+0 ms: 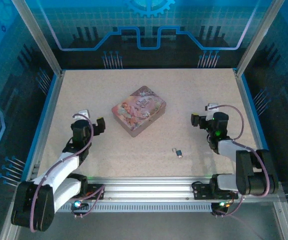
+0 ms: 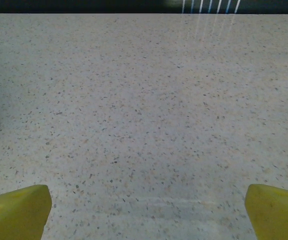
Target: Unlock the padlock with the key
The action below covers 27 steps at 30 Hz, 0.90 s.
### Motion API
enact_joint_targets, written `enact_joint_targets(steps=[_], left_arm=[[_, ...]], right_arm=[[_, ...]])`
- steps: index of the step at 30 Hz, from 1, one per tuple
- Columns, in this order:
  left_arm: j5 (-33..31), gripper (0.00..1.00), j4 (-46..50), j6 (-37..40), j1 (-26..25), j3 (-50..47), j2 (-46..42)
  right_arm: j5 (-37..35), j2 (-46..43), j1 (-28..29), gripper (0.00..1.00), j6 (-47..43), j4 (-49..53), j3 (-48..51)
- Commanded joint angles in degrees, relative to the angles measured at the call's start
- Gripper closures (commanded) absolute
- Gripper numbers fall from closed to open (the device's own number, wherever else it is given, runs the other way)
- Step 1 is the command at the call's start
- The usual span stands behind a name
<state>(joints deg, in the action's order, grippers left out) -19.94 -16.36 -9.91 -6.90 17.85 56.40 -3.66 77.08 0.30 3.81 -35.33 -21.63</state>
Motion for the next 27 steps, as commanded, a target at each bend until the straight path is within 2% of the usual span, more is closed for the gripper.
enact_joint_targets(steps=[1, 5, 6, 9, 18, 23, 27], left_arm=[[1.67, 0.01, -6.17, 2.06, 1.07, -0.69, 2.71], [4.39, 0.01, -11.14, 2.62, 2.13, -1.23, 6.21], [5.12, 0.01, -12.41, 2.76, 2.32, -1.3, 7.18], [7.38, 0.01, -15.0, 3.83, 2.93, -0.87, 9.41], [16.07, 0.01, -30.71, 8.02, 5.16, -1.31, 17.92], [19.33, 0.01, -33.64, 10.27, 6.32, -0.79, 20.46], [20.71, 0.01, -46.47, 10.3, 7.33, -2.93, 28.71]], right_arm=[[2.07, 4.74, -0.08, 0.0, -1.09, -8.77, -0.52], [0.67, 9.28, 2.63, 0.0, -4.03, -11.59, -1.52], [0.77, 8.96, 2.69, 0.0, -4.0, -6.99, -3.36], [0.68, 9.2, 2.76, 0.0, -4.06, -8.28, -2.98], [0.59, 9.14, 2.74, 0.0, -4.08, -8.0, -3.07], [0.56, 9.14, 2.78, 0.0, -4.09, -8.0, -3.09], [0.63, 9.14, 2.78, 0.0, -4.13, -8.0, -3.07]])
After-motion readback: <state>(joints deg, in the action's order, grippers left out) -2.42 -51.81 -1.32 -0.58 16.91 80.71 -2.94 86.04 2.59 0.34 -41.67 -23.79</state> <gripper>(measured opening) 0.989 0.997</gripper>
